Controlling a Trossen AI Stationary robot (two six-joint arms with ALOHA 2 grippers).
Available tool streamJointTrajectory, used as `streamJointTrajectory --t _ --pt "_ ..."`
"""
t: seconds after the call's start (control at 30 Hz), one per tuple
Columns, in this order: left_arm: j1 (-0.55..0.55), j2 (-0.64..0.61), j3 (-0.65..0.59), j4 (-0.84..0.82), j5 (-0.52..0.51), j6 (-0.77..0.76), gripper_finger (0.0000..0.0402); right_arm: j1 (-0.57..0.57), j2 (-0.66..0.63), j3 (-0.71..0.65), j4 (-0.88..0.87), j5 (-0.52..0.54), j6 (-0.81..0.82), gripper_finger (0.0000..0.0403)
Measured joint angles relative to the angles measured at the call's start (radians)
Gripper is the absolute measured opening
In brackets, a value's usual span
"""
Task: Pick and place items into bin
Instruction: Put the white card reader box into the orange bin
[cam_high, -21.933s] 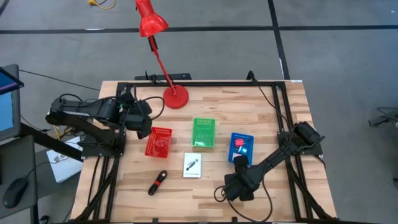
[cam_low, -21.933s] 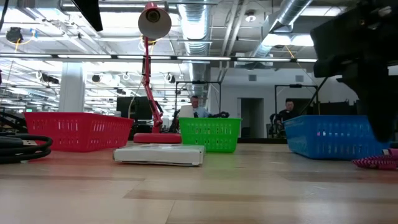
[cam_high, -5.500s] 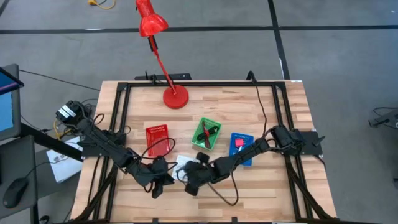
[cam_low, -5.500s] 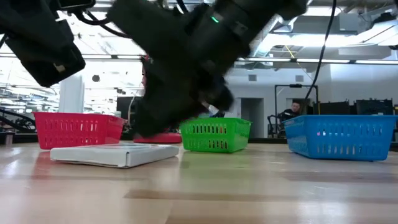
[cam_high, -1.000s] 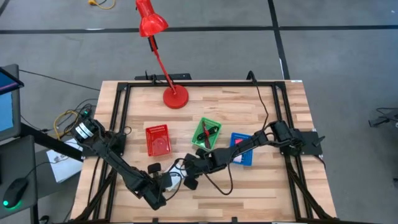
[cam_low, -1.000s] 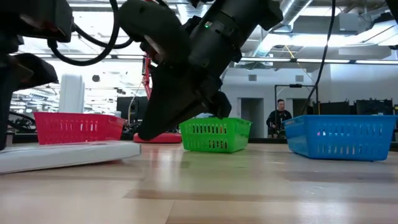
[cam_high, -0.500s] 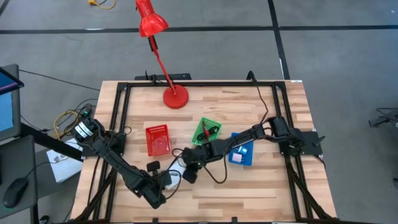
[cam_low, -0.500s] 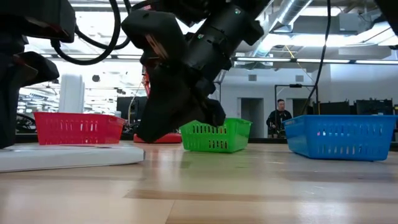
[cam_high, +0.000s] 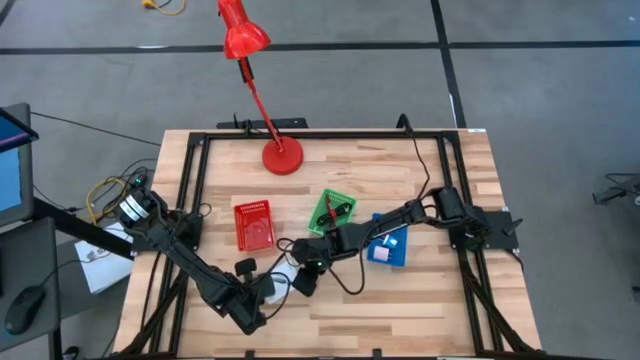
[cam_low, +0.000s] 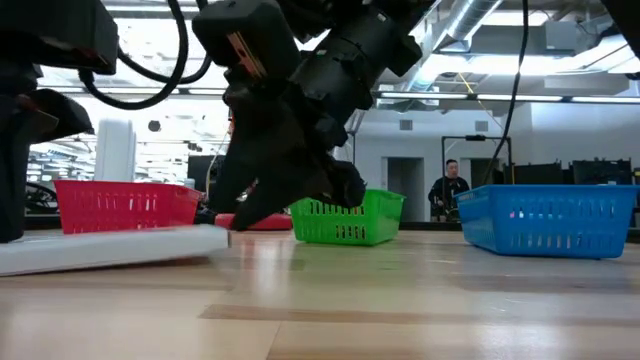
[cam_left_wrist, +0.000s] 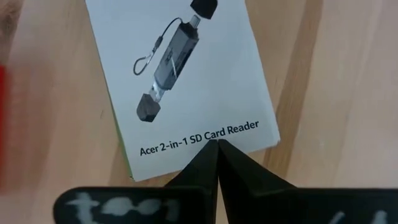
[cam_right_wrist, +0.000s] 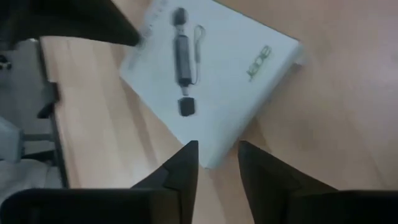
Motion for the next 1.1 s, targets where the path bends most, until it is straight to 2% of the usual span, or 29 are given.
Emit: streamJointTrajectory --t 0.13,0.37,0.57,0.7,0.83,1.1 --pt "-0.010 -0.005 -0.036 0.029 -0.016 -0.046 0.0000 0.000 0.000 0.000 0.043 -0.006 0.001 0.0113" --pt "-0.024 -0.004 -0.044 0.049 -0.022 -0.045 0.0000 -0.004 0.000 0.000 0.018 -0.012 0.057 0.0114" --pt "-0.056 -0.001 -0.046 0.048 -0.051 -0.080 0.0000 -0.009 0.000 0.000 0.014 -0.074 0.086 0.0114" --pt "-0.068 -0.001 -0.046 0.052 -0.060 -0.086 0.0000 -0.013 0.034 -0.004 0.083 -0.089 0.094 0.0114" --pt "-0.073 -0.002 -0.046 0.045 -0.034 -0.088 0.0000 -0.024 0.074 0.001 0.220 -0.155 0.157 0.0114" --pt "-0.079 -0.001 -0.046 0.045 -0.027 -0.088 0.0000 -0.033 0.123 0.002 0.298 -0.181 0.171 0.0114"
